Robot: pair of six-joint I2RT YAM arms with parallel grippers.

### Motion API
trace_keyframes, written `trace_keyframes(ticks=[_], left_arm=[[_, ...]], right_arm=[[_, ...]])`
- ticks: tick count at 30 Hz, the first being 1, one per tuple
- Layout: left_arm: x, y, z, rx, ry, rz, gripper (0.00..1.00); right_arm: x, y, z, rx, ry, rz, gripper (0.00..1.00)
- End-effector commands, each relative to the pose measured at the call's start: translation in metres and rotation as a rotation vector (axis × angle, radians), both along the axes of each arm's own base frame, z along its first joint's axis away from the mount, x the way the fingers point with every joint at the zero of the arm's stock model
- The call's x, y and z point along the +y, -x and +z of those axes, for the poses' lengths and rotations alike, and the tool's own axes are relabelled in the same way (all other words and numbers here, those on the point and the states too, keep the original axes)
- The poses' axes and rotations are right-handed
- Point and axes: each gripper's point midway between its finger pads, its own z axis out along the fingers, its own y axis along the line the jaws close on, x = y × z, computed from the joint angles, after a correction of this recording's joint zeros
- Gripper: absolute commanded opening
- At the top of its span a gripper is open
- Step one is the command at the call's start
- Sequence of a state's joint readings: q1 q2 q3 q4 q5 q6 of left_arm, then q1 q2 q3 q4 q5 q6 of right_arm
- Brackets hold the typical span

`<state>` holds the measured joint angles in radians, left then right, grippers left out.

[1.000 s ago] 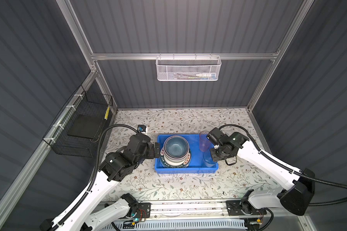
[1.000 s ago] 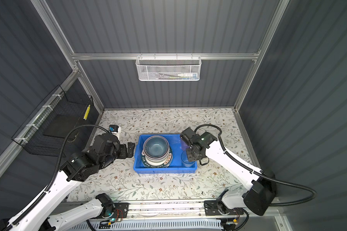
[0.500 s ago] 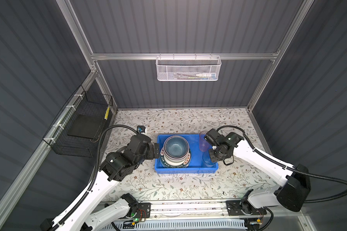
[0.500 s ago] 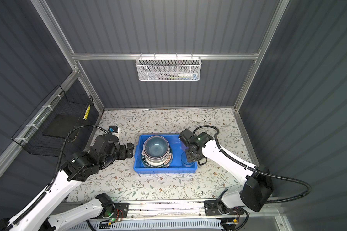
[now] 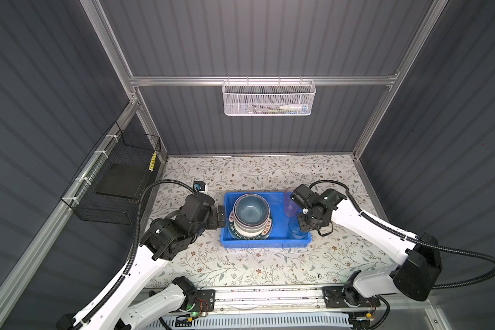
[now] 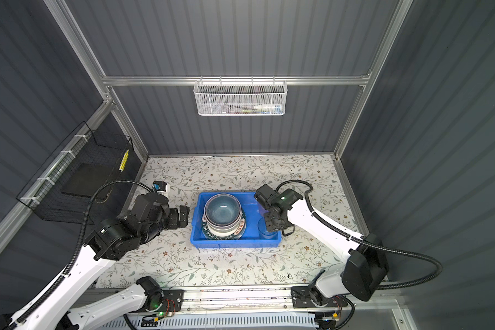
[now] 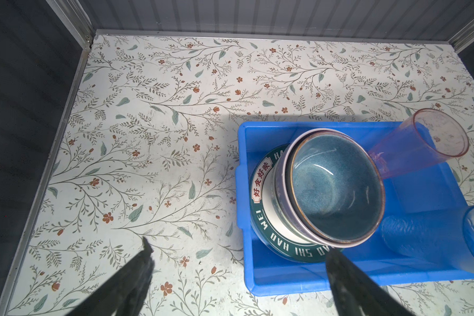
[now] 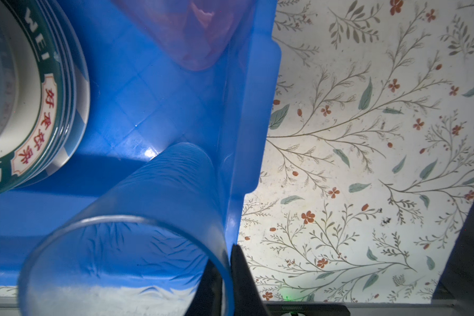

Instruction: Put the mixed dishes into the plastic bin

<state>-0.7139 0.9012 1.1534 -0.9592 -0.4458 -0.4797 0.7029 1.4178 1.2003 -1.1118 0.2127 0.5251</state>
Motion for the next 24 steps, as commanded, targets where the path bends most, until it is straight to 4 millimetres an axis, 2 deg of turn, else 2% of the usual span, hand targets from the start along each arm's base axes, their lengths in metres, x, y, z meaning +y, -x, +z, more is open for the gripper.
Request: trace_keyframes(ticks=[1, 7, 10, 16, 21, 24], left_arm=[[0.007, 0.002, -0.002, 0.013, -0.028, 0.028, 1.00], [0.014, 0.001, -0.003, 0.019, -0.067, 0.046, 1.00], [0.010, -0.005, -0.003, 0.000, -0.079, 0.043, 1.00], [0.008, -0.025, -0.012, -0.009, -0.157, 0.042, 1.00], [0.032, -0.051, -0.014, -0.039, -0.164, 0.103, 1.00], [0.049, -0.068, -0.015, -0.093, -0.159, 0.151, 1.00]], right_arm=[[-0.010, 0.012, 0.003, 0.040, 0.032, -0.015, 0.19], [-0.004, 0.014, 0.019, 0.026, -0.028, -0.009, 0.43], [0.002, 0.011, 0.035, -0.002, -0.073, 0.001, 0.51], [0.009, -0.010, 0.091, -0.163, -0.169, 0.030, 0.72], [-0.007, -0.038, 0.136, -0.335, -0.225, 0.004, 0.83], [-0.024, -0.057, 0.157, -0.470, -0.225, -0.022, 0.87]])
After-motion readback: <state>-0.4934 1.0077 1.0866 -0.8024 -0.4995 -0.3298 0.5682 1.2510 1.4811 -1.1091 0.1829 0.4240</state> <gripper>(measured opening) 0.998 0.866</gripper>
